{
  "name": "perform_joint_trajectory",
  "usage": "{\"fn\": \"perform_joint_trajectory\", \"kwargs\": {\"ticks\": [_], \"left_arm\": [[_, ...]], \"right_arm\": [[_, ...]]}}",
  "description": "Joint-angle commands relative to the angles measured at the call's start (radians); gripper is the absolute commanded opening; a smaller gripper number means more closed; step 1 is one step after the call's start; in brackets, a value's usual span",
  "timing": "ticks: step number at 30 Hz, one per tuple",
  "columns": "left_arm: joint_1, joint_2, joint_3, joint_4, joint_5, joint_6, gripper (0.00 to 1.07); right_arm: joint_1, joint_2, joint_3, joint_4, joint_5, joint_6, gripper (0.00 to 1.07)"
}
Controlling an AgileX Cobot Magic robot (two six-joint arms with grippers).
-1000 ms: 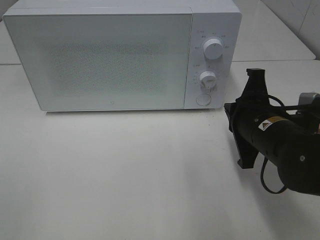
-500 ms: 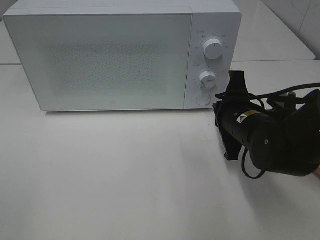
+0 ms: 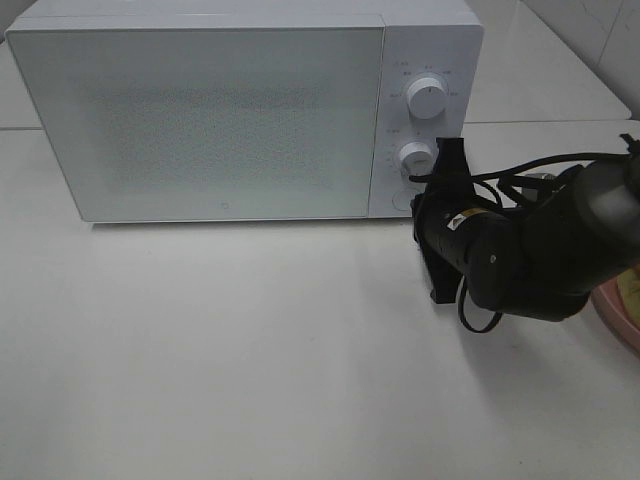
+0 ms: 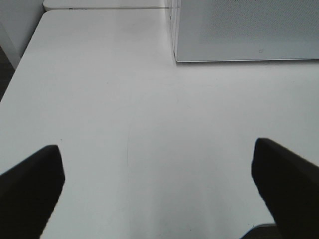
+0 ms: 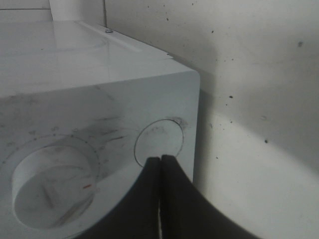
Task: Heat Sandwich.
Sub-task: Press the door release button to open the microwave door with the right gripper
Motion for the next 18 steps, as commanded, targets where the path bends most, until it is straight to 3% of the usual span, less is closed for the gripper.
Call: {"fn": "perform_joint_trajectory", "kwargs": {"ticks": [1,18], "left_arm": [[0.001,-0.023,0.002,-0.011,-0.013,-0.010,0.98],[0.001,-0.023,0.002,-0.011,-0.013,-0.010,0.98]], "right_arm": [[-0.005,0.031,-0.050,-0.020,0.026,-0.005,0.00],[-0.029,0.120,-0.173,-0.003,0.016,-0.018,0.00]]}}
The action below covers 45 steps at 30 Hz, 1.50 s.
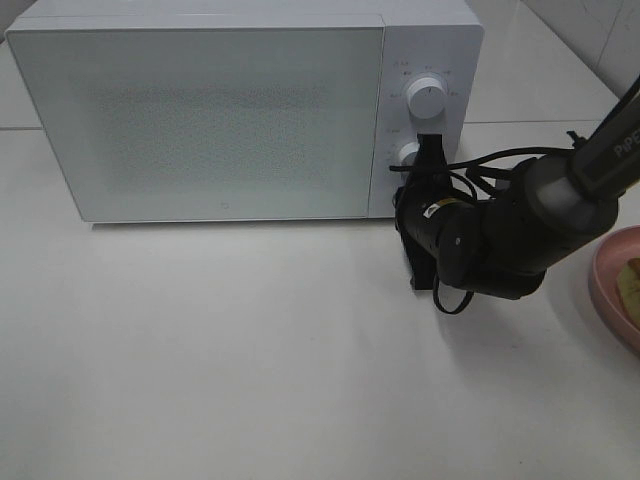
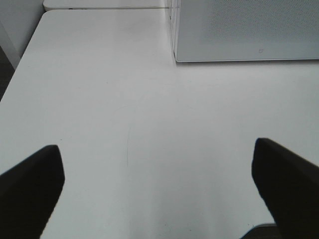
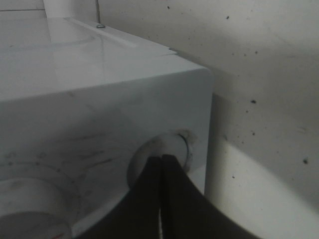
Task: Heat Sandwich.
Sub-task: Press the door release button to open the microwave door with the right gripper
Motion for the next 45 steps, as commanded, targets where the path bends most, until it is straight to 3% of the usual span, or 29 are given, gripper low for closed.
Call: {"fn": "perform_joint_trajectory", "kwargs": {"ticks": [1,17,32,45], "left_arm": [[0.001,-0.023,0.002,-0.011,-0.013,-0.010,0.98],[0.001,-0.023,0.002,-0.011,-0.013,-0.010,0.98],[0.001,-0.023,0.002,-0.011,-0.013,-0.010,0.98],[0.001,-0.023,0.002,-0.011,-0.013,-0.010,0.98]], "right_arm": [[-0.006,0.005,-0.023,-0.003,-0.019,-0.018,0.00],[-0.006,0.005,-0.028,0.019,-0.244,-0.027,0.00],[-0.052,0.046,-0.165,0.025,-0.237,-0.048,0.00],[-0.052,0.043,-0.173,0.025,-0.216,-0.055,0.00]]}}
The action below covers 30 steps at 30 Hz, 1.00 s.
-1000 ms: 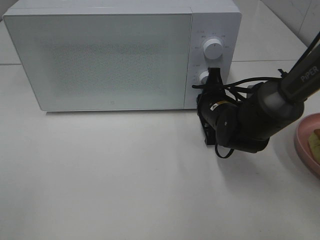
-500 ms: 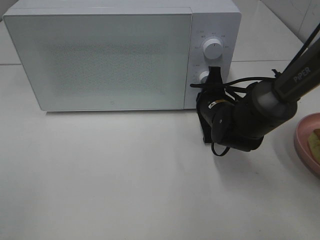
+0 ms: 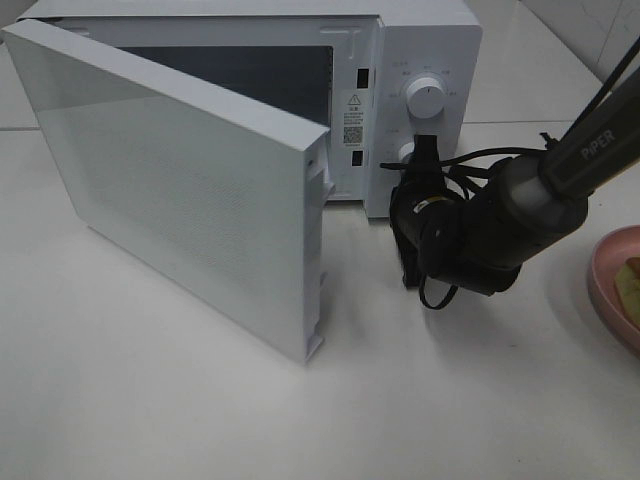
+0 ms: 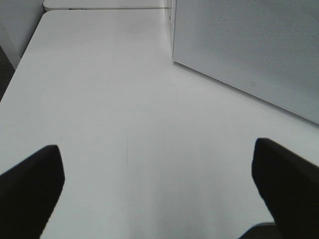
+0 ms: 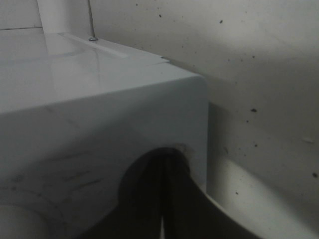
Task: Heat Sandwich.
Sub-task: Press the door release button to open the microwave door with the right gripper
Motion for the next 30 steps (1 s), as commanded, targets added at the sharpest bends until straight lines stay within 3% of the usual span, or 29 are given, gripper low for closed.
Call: {"fn": "perform_joint_trajectory", "kwargs": {"ticks": [1,17,30], "left_arm": [[0.001,-0.023,0.002,-0.011,-0.013,-0.010,0.98],[0.001,-0.023,0.002,-0.011,-0.013,-0.010,0.98],[0.001,-0.023,0.002,-0.011,-0.013,-0.010,0.98]], "right_arm": [[-0.050,-0.015,-0.089,-0.073,-0.213,-0.011,0.00],[-0.049,-0.072,-0.036,-0.078,-0.041,-0.003,0.02],[0.002,-0.111,0.067,-0.097,-0.042,0.057,0.03]]}}
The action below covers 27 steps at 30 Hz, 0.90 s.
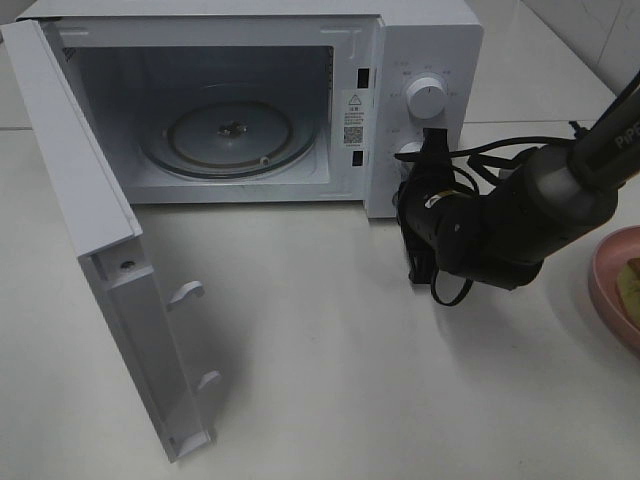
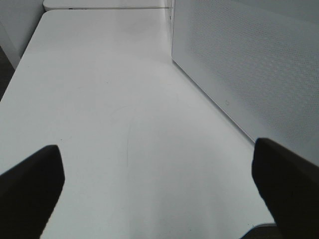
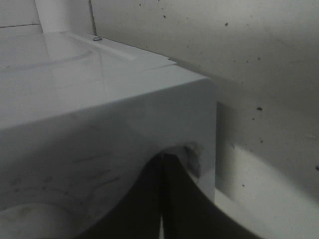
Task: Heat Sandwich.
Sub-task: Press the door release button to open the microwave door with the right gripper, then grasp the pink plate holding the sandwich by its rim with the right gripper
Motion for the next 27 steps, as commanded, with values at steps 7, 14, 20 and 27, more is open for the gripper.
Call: {"fn": "perform_joint_trajectory", "kwargs": {"ticks": [7,14,20,27], "left_arm": [[0.001,-0.022,0.002,-0.011,-0.013,-0.010,0.98],[0.001,-0.022,0.002,-0.011,-0.013,-0.010,0.98],[0.001,-0.022,0.002,-0.011,-0.013,-0.010,0.98],[0.001,-0.022,0.002,-0.011,-0.013,-0.010,0.98]], "right_arm": [[0.016,-0.087,0.068,-0.044,-0.064,0.000,0.03],[0.016,-0.169,0.184,-0.065,-0.038,-0.012,0.03],[0.016,-0.236,0.253,-0.066,0.013,-0.036,0.03],[0.016,-0.360,0.327,-0.065,0.131,-0.113,0.04]]}}
